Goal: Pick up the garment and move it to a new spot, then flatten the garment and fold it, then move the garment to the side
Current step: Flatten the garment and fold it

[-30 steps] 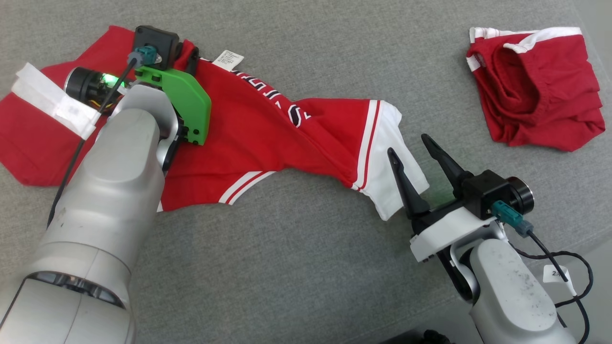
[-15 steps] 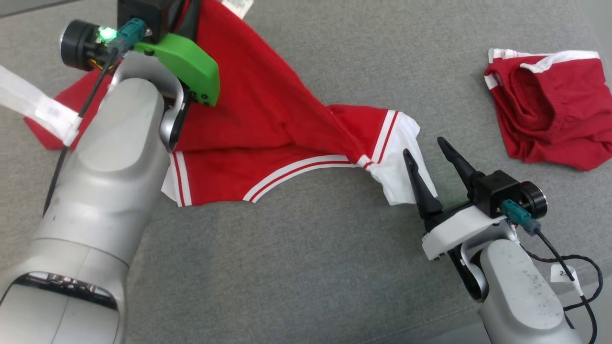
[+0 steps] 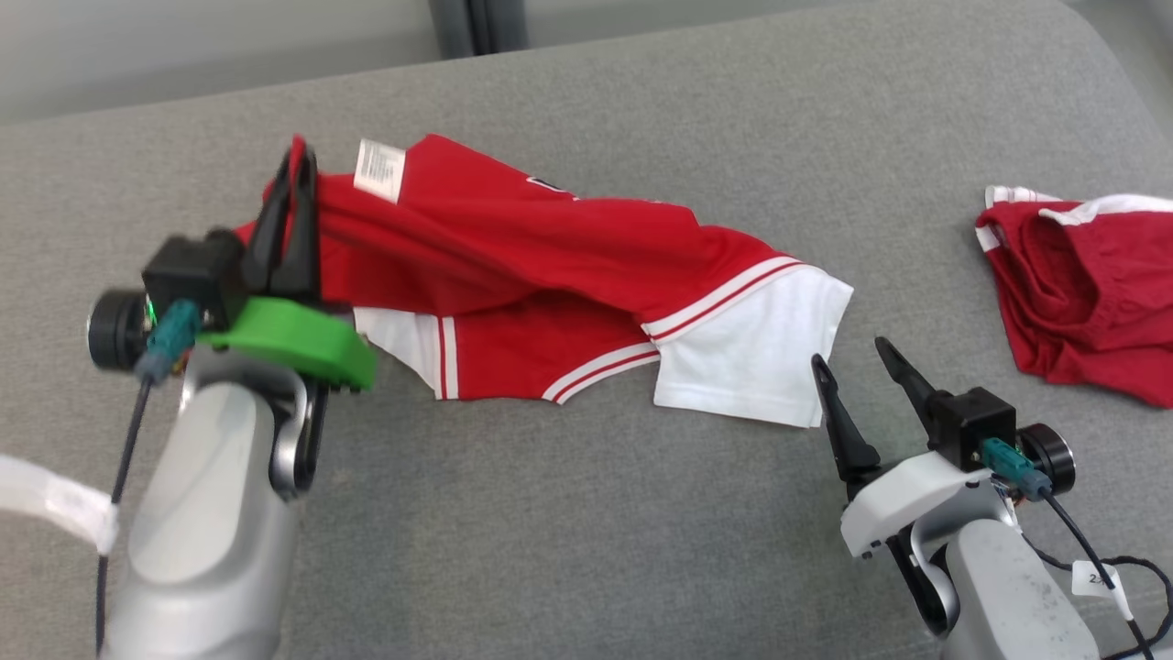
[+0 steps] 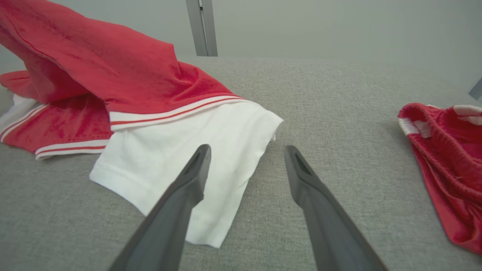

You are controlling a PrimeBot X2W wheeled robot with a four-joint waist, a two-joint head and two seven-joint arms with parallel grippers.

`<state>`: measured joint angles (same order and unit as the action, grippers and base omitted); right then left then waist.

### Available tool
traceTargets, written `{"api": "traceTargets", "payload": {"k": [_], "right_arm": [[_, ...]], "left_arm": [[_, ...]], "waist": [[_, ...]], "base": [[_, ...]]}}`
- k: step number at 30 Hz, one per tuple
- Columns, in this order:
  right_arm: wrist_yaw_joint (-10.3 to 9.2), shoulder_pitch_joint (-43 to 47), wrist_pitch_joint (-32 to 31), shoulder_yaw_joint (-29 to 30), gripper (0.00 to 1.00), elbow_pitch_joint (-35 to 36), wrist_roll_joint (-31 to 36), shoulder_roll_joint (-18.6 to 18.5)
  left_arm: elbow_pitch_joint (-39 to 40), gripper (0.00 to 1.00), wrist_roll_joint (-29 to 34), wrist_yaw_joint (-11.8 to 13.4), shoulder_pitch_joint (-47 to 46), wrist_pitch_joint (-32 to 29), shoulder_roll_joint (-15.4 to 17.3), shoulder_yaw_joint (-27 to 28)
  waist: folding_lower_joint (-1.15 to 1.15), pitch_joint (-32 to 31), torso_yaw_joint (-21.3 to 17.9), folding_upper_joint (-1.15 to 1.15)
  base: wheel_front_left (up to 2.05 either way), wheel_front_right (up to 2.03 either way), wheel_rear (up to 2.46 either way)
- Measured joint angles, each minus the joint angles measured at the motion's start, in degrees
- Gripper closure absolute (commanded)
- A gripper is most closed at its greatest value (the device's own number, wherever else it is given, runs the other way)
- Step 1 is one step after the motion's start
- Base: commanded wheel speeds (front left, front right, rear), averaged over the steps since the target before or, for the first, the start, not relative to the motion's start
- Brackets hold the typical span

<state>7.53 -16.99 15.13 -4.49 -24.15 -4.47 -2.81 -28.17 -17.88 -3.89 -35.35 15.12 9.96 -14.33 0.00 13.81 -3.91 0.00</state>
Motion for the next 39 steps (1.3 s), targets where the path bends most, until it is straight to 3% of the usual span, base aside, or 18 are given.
{"api": "traceTargets", "payload": {"k": [3,4,5,6,7,12,18,28,39], "right_arm": [[0.0,1.3,0.0,0.5,0.0,-0.7,0.1,0.0],[0.0,1.8,0.0,0.6,0.0,-0.8,0.1,0.0],[0.0,2.2,0.0,0.7,0.0,-0.9,0.1,0.0],[0.0,2.6,0.0,0.8,0.0,-1.1,0.1,0.0],[0.0,2.8,0.0,0.9,0.0,-1.2,0.2,0.0],[0.0,3.6,0.0,1.1,0.0,-1.8,0.3,0.0],[0.0,4.5,0.0,0.4,0.0,-2.3,0.2,0.0],[0.0,5.9,0.0,-0.8,0.0,-2.6,-0.1,0.0],[0.0,7.7,0.0,-0.9,0.0,-3.6,-0.3,0.0]], "left_arm": [[1.9,0.99,0.9,-0.3,7.5,0.0,-1.2,3.1],[2.4,0.9,1.0,-0.4,9.9,0.0,-1.7,4.5],[2.8,0.6,1.3,-0.5,12.3,0.0,-2.1,5.8],[3.2,0.43,1.6,-0.5,14.6,0.0,-2.5,7.2],[3.3,0.0,1.9,-0.5,16.4,0.0,-2.9,8.3],[1.7,0.0,3.7,-0.2,24.9,0.0,-5.3,13.2],[1.8,0.0,5.6,0.3,27.9,0.0,-6.3,17.6],[1.9,0.0,8.4,-0.9,29.1,0.0,-7.0,18.7],[-0.1,0.0,7.3,-0.6,31.4,0.0,-7.1,17.3]], "waist": [[0.0,-2.3,1.3,0.0],[0.0,-3.1,1.8,0.0],[0.0,-3.9,2.2,0.0],[0.0,-4.6,2.6,0.0],[0.0,-5.2,2.9,0.0],[0.0,-8.2,4.4,0.0],[0.0,-10.4,5.0,0.0],[0.0,-11.9,3.0,0.0],[0.0,-12.1,1.6,0.0]], "base": [[0.0,0.0,0.0],[0.0,0.0,0.0],[0.0,0.0,0.0],[0.0,0.0,0.0],[0.0,0.0,0.0],[0.0,0.0,0.0],[0.0,0.0,0.0],[0.0,0.0,0.0],[0.0,0.0,0.0]]}}
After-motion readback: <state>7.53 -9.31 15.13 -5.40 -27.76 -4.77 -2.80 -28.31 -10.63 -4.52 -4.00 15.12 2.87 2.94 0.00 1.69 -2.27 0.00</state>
